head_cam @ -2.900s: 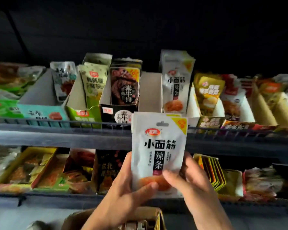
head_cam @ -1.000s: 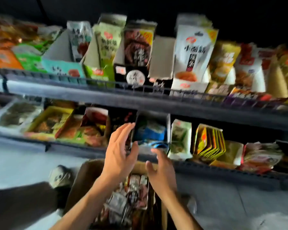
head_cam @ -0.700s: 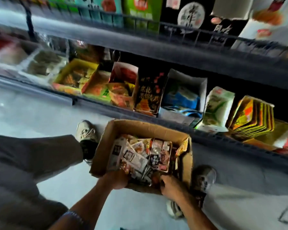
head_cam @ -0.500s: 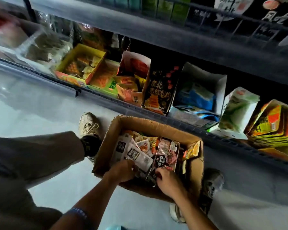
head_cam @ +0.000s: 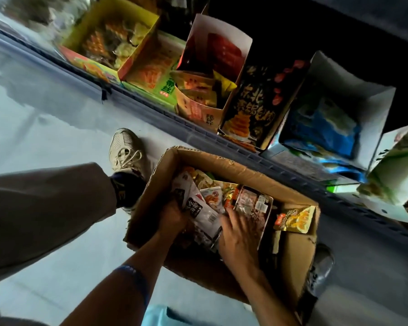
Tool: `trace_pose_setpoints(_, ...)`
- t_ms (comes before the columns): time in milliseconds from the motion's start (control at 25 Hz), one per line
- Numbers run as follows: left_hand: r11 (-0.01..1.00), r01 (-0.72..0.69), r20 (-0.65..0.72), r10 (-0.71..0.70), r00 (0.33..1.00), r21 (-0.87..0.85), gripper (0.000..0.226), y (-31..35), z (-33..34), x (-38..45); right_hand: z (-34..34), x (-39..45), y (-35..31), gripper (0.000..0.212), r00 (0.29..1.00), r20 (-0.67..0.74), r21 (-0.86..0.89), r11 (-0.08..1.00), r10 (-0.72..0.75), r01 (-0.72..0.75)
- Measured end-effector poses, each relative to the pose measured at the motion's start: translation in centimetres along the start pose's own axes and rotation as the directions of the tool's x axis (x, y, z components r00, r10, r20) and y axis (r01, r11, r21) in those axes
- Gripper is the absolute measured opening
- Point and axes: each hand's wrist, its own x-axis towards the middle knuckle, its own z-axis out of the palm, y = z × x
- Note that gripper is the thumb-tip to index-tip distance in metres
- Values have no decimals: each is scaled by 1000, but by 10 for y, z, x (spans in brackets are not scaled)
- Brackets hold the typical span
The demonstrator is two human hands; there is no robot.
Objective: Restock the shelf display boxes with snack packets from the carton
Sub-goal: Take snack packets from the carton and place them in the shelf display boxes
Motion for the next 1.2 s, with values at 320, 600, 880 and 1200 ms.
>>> trace_pose_setpoints(320,921,137,25,-138,990,-365,36,-7,-12,-2,19,33,-34,51,961,109,194,942,256,-273)
trace_pose_setpoints(600,580,382,404,-97,909,-720,35,19,-8,-19,-4,7,-36,40,972,18,329,917,233,-226)
trace_pose_setpoints(880,726,223,25,-272,962,-650,26,2,11,-11,-8,9,-17,36,900,233,563,703,369,-434)
trace_pose_setpoints(1200,888,37,-39,-61,997,-458,56,-11,-23,-11,13,36,3,91,949,280,-190,961,-144,202)
